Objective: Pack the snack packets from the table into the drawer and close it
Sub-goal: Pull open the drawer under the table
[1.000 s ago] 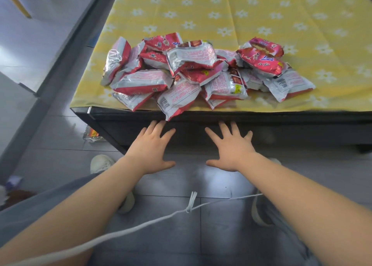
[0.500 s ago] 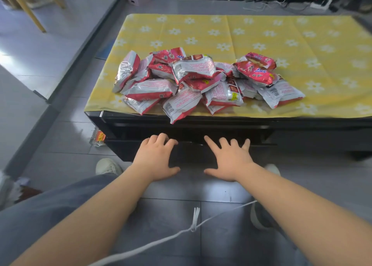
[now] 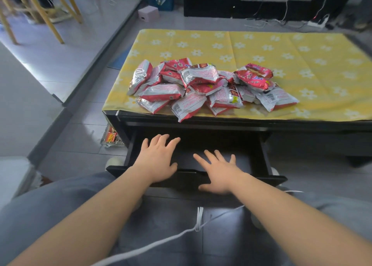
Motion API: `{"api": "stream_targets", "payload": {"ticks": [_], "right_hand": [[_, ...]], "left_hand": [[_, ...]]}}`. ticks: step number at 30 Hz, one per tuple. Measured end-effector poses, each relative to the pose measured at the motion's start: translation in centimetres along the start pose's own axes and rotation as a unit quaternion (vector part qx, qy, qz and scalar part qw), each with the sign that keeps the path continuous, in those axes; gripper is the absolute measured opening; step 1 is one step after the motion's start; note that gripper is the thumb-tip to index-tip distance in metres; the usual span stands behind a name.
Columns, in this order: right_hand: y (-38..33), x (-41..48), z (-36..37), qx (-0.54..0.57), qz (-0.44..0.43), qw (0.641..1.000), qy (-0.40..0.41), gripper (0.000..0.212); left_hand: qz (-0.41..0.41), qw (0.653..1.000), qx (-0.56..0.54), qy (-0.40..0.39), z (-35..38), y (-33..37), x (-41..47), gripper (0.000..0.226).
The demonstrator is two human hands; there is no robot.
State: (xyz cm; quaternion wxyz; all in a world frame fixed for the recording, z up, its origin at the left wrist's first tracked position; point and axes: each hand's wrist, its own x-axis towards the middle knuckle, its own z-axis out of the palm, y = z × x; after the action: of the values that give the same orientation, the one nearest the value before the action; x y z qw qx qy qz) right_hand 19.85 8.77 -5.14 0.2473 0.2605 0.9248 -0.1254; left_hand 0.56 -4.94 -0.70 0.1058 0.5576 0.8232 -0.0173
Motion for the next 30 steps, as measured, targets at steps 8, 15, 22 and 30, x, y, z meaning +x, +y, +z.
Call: {"api": "stream_targets", "payload": {"ticks": [8,15,22,30], "right_hand": [[-0.9,-3.1,2.6,0.022,0.041,0.994,-0.103,0.111],[-2.1,-6.2,3.1,0.031,0.028,0.989,-0.141,0.107],[-3.4,-9.4,3.4,0.023,0.018,0.979,-0.200,0.113],[-4.2,-10.9,4.1,0.037,0.013,0.968,-0.248,0.118]], "left_hand": [[-0.018,0.999,-0.019,0.019,-1.0,-1.0,-2.8,0.083],[-0.015,0.999,-0.019,0.032,-1.5,-0.5,-4.6,0.081],[-0.003,0.999,-0.020,0.041,-0.9,-0.3,-6.0,0.080],[0.006,0.999,-0.019,0.026,-0.2,0.4,-6.9,0.080]]}}
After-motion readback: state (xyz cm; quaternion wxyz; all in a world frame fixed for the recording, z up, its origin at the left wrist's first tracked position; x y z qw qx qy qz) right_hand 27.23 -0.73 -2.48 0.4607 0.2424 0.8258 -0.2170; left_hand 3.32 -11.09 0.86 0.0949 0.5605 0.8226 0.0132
